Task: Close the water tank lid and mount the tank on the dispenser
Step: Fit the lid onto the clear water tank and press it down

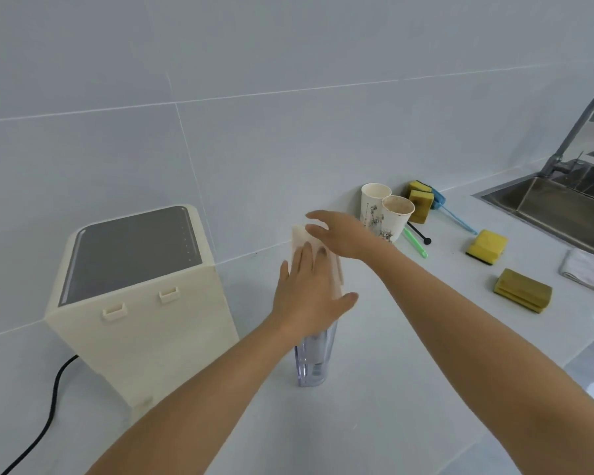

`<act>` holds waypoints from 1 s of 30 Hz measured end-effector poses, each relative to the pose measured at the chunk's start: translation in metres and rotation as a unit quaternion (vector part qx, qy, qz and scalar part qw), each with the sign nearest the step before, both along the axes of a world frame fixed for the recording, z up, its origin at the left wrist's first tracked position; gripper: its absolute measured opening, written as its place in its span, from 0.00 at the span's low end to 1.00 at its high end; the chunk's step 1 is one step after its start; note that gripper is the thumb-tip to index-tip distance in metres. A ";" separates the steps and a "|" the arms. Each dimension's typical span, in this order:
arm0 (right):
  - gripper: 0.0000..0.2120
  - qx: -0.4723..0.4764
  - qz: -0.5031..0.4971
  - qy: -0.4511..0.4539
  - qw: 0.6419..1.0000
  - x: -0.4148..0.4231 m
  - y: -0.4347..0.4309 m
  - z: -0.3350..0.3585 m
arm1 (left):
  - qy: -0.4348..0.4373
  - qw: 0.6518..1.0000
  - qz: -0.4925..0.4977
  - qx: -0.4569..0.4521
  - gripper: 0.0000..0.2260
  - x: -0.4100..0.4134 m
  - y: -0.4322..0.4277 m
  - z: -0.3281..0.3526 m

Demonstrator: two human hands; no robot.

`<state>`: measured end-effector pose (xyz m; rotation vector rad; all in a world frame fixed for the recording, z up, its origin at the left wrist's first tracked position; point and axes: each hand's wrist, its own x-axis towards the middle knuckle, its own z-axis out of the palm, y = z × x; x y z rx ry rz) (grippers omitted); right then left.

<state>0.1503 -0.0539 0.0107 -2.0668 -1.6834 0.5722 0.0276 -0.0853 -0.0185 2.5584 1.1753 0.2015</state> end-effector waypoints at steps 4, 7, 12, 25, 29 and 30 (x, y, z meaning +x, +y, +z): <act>0.21 -0.049 0.050 -0.020 0.997 -0.008 0.023 -0.015 | 0.027 0.999 0.006 0.027 0.39 0.001 -0.003 -0.012; 0.20 -0.070 0.060 -0.027 0.995 -0.011 0.032 -0.018 | 0.033 0.999 0.008 0.038 0.38 0.000 -0.004 -0.017; 0.17 -0.057 0.063 -0.039 0.996 -0.010 0.033 -0.020 | 0.006 1.000 -0.001 0.028 0.37 -0.003 -0.001 -0.019; 0.16 -0.035 -0.051 -0.071 0.996 0.018 0.016 -0.026 | 0.043 0.998 -0.038 -0.002 0.38 -0.026 0.019 -0.013; 0.17 -0.023 -0.103 -0.044 0.993 0.032 0.003 -0.031 | 0.038 0.998 -0.043 -0.028 0.41 -0.036 0.033 -0.009; 0.17 -0.018 -0.112 -0.035 0.993 0.035 -0.002 -0.031 | 0.035 0.998 -0.045 -0.031 0.41 -0.038 0.036 -0.008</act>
